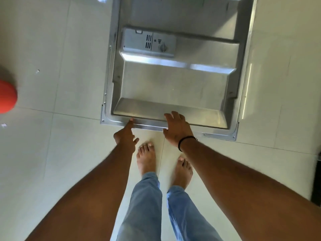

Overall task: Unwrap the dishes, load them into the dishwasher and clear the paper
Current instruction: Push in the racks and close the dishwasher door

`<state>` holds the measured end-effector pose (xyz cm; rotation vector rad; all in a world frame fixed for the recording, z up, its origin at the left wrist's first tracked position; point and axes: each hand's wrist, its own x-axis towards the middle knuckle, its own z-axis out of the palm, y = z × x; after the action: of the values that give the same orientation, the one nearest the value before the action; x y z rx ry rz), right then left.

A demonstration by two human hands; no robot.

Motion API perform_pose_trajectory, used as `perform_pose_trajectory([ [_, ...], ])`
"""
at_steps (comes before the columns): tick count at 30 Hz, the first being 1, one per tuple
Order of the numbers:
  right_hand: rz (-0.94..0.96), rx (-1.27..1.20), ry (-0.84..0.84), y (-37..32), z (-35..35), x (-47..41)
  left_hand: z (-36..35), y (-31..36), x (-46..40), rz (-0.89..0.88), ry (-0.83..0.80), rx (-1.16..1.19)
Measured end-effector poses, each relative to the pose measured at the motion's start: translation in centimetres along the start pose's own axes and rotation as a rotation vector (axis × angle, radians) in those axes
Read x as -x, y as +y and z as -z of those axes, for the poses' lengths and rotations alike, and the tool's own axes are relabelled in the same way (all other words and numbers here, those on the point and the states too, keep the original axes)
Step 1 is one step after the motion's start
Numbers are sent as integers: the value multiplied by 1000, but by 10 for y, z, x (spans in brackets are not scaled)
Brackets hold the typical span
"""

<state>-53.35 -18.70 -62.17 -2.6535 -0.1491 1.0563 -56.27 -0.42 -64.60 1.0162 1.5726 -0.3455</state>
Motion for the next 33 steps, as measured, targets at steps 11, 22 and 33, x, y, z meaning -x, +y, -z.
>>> perform_pose_trajectory([
  [11,101,363,124,5,-29,-13,-4,-10,-50,46,-428,221],
  [22,65,378,178,-26,20,32,10,19,25,51,-373,237],
  [33,92,398,332,-69,159,102,18,111,191,-10,-297,49],
])
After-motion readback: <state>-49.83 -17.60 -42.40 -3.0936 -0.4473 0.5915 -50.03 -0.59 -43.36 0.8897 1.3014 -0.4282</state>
